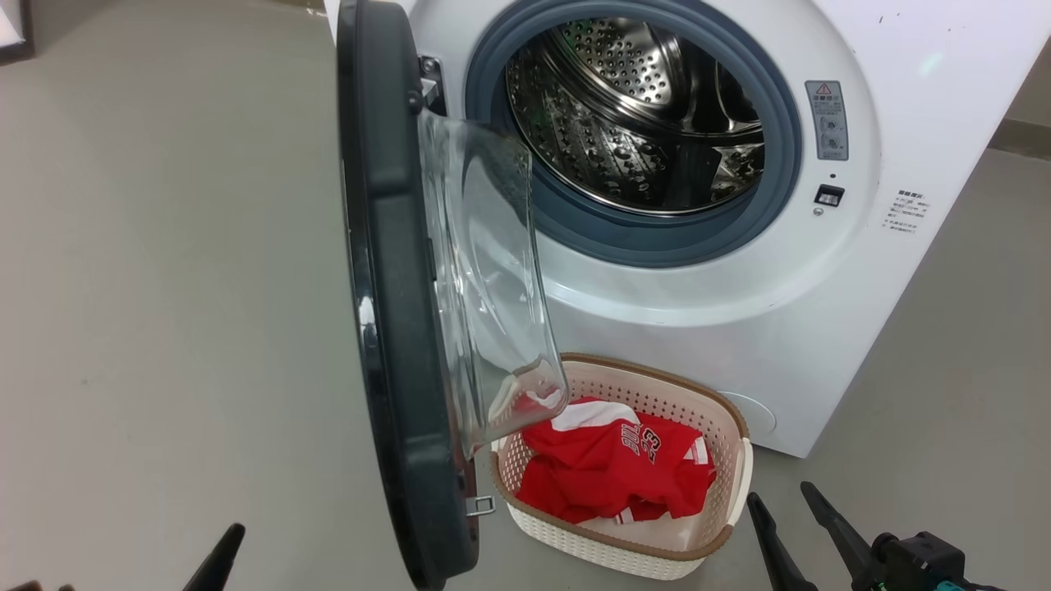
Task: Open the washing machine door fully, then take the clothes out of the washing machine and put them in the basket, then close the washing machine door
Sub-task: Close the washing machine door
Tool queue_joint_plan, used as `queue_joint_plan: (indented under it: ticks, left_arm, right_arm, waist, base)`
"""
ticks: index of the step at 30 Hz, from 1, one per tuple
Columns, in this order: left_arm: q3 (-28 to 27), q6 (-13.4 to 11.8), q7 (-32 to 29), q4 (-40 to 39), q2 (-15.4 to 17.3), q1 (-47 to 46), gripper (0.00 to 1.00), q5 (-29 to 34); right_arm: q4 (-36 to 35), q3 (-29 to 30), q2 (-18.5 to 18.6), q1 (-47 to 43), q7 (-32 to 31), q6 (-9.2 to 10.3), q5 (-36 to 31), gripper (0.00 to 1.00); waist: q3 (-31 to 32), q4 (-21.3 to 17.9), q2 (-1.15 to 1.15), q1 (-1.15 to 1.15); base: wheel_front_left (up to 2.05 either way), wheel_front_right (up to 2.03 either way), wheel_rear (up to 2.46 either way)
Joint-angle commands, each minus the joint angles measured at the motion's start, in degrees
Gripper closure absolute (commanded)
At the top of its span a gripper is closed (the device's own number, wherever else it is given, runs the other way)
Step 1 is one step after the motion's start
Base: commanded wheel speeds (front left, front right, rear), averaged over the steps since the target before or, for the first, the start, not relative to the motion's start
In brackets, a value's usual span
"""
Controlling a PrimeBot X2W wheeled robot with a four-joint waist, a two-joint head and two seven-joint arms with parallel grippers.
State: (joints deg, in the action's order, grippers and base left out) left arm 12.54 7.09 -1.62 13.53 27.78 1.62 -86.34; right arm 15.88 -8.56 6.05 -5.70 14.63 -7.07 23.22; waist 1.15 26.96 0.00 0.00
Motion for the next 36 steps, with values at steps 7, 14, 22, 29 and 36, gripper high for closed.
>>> queue_joint_plan:
  ticks: [7, 14, 22, 29, 36]
  left_arm:
    - [-0.24, 0.40, 8.05, 2.34, 0.53, -0.88, 0.00, 4.53]
    - [3.07, 0.40, 15.54, 6.42, 0.59, -1.83, 0.00, 12.25]
    - [-4.26, 0.40, 16.59, 7.79, -4.29, -1.89, 0.00, 32.66]
    - [-13.10, 0.40, 16.61, 2.74, -10.78, 0.58, 0.00, 53.69]
    - [-18.48, 0.40, 16.61, -1.78, -16.26, 2.83, 0.00, 66.11]
  right_arm:
    - [-1.44, -0.43, 0.92, 1.15, 0.37, -0.42, 0.21, 0.00]
    - [-1.55, 0.36, 1.09, 1.15, 0.37, -0.42, 0.16, 0.00]
    - [-2.02, 1.72, 1.12, 0.97, 0.37, -0.42, -0.01, 0.00]
    - [-2.45, 2.53, 1.28, 0.76, 0.37, -0.42, -0.13, 0.00]
    - [-2.88, 2.98, 1.22, 0.37, 0.37, -0.42, -0.27, 0.00]
  waist:
    - [-0.18, -0.26, 0.00, 0.00]
    - [-0.20, -0.51, 0.00, 0.00]
    - [0.12, -0.53, 0.00, 0.00]
    - [0.43, -0.50, 0.00, 0.00]
    - [0.79, -0.84, 0.00, 0.00]
  base:
    - [0.00, 0.00, 0.00]
    - [0.00, 0.00, 0.00]
    - [0.00, 0.00, 0.00]
    - [0.00, 0.00, 0.00]
    - [0.00, 0.00, 0.00]
